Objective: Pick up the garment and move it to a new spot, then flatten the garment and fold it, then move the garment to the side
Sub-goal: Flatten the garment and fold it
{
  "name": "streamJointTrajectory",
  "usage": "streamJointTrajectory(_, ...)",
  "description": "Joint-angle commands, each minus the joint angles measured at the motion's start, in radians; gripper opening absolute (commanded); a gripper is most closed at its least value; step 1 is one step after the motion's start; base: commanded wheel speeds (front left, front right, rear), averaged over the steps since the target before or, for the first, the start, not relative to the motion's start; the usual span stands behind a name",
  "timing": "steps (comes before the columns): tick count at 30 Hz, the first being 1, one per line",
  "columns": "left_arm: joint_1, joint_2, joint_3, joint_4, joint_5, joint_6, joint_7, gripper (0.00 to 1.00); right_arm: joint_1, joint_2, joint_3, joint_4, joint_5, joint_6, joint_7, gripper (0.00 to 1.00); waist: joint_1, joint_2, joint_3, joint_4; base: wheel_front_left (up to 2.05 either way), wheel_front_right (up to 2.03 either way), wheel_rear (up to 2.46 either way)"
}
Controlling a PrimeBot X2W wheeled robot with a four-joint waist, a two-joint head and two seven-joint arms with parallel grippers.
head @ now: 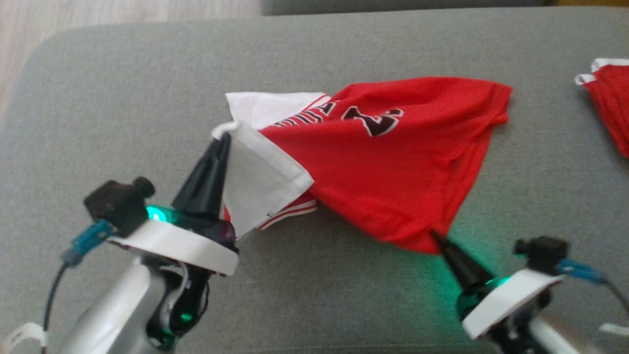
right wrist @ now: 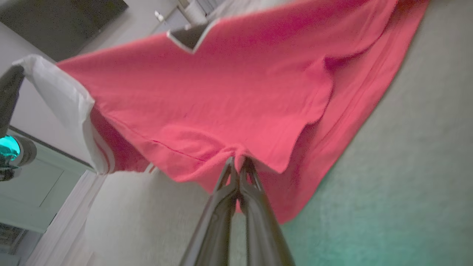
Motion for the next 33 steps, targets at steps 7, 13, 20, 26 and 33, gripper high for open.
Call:
streamJointTrajectory(7, -0.045, 0.047, 0.174, -0.105, -0.103, -0.037, -0.019, 0.0, -0.065, -0.176, -0.154, -0.163, -0.045, 0.007, -0.1, 0.0, -0.0001, 0.0, -0.082, -0.062, 0.0, 0.0, 0.0)
streamJointTrajectory(13, -0.125, 0.079, 0.282, -0.21, -0.26, -0.07, 0.055, 0.0, -0.149, -0.29, -0.341, -0.346, -0.065, 0.007, -0.013, 0.0, -0.0001, 0.0, -0.13, -0.093, 0.0, 0.0, 0.0)
streamJointTrajectory(20, -0.427, 0.14, 0.29, -0.219, -0.331, -0.107, 0.253, 0.0, -0.448, -0.315, -0.431, -0.396, -0.153, 0.007, 0.205, 0.0, -0.0001, 0.0, -0.093, -0.103, 0.0, 0.0, 0.0)
streamJointTrajectory(26, -0.676, 0.138, 0.23, -0.035, -0.273, -0.157, 0.332, 0.0, -0.727, -0.269, -0.327, -0.229, -0.199, 0.007, 0.239, 0.0, -0.0001, 0.0, 0.016, -0.092, 0.0, 0.0, 0.0)
streamJointTrajectory(33, -0.958, 0.089, 0.16, 0.276, -0.117, -0.244, 0.263, 0.0, -1.027, -0.22, -0.185, 0.039, -0.256, 0.007, 0.116, 0.0, -0.0001, 0.0, 0.132, -0.083, 0.0, 0.0, 0.0)
